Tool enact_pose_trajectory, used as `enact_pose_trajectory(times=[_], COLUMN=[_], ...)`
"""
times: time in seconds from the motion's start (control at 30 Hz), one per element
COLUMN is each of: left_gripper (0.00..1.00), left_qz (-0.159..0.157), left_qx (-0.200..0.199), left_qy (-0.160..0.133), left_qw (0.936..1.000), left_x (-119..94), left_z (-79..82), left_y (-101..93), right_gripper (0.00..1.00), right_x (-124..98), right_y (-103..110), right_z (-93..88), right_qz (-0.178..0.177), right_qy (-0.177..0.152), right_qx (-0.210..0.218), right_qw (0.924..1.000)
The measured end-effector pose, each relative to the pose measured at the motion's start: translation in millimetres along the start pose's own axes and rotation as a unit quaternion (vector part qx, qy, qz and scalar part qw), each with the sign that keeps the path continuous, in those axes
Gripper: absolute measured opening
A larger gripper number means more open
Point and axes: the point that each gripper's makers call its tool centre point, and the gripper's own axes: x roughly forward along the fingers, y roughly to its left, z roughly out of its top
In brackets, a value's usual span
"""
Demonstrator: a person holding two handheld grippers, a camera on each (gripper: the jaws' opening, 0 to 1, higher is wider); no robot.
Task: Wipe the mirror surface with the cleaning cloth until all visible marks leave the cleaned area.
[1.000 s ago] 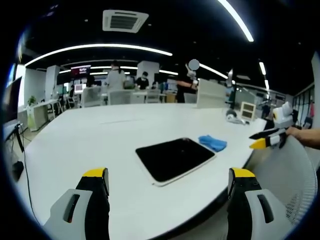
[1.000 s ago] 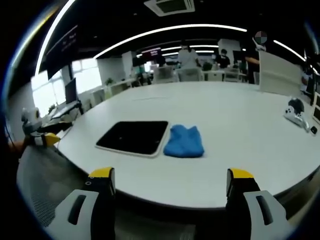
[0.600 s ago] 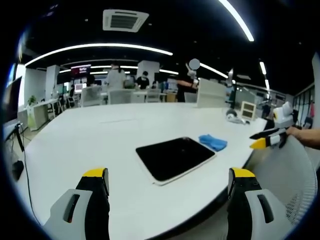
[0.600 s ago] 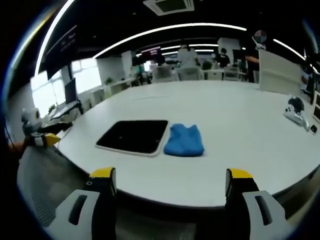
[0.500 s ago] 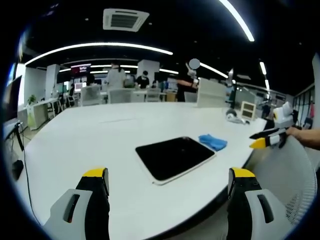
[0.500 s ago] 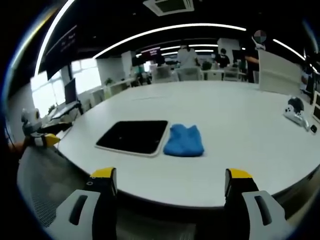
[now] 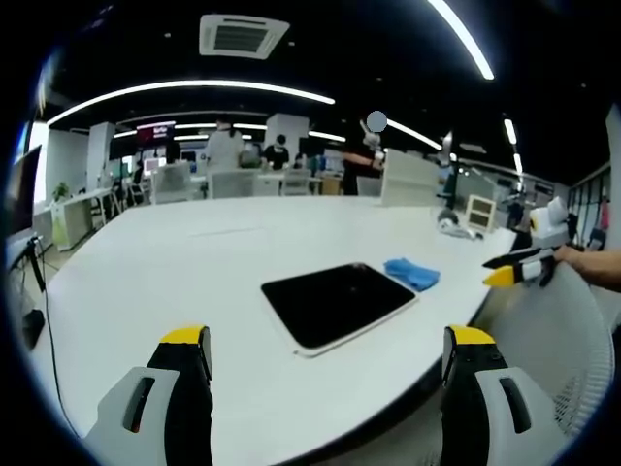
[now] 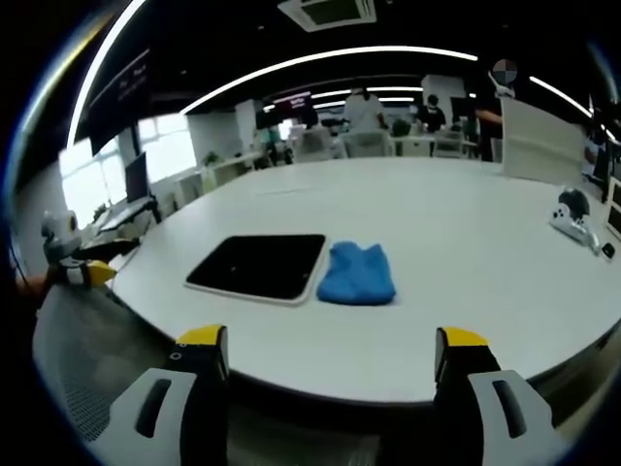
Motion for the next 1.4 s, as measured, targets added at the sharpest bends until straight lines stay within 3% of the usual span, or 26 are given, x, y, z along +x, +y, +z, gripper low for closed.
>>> enact_pose_trajectory(times=[0.7,0.9,1.07,1.27,1.4], left_gripper=[0.99,0.99,0.99,0.99,0.99], left_qz=[0.004,0.002,0.000,-0.003,0.000], left_qx=[0.001,-0.001,0.000,-0.002,-0.003], left_qy=[-0.008,-0.007,-0.004,-0.002,-0.003], left_qw=[1.0000,1.0000,1.0000,1.0000,1.0000], left_x=[-0.1,0.2,0.2,0.3,0.0], left_z=[2.8,2.7,2.0,1.2,1.3], left_y=[1.8,1.8,0.9,-0.1,0.7], right_gripper=[0.82,0.71,0.68,0.61,0.54], right_x=[0.0,-2.6,-4.0,-5.3,2.5], right_y=[-2.3,-6.1,-10.7,-1.7,6.5], right_z=[-0.3,7.8,11.6,52.6,78.7], right_qz=[-0.005,-0.015,-0.007,0.001,0.004], right_qy=[0.004,-0.003,-0.001,-0.030,-0.047], right_qx=[-0.002,-0.025,-0.008,-0.022,-0.067], right_qw=[1.0000,0.9996,0.9999,0.9993,0.9966])
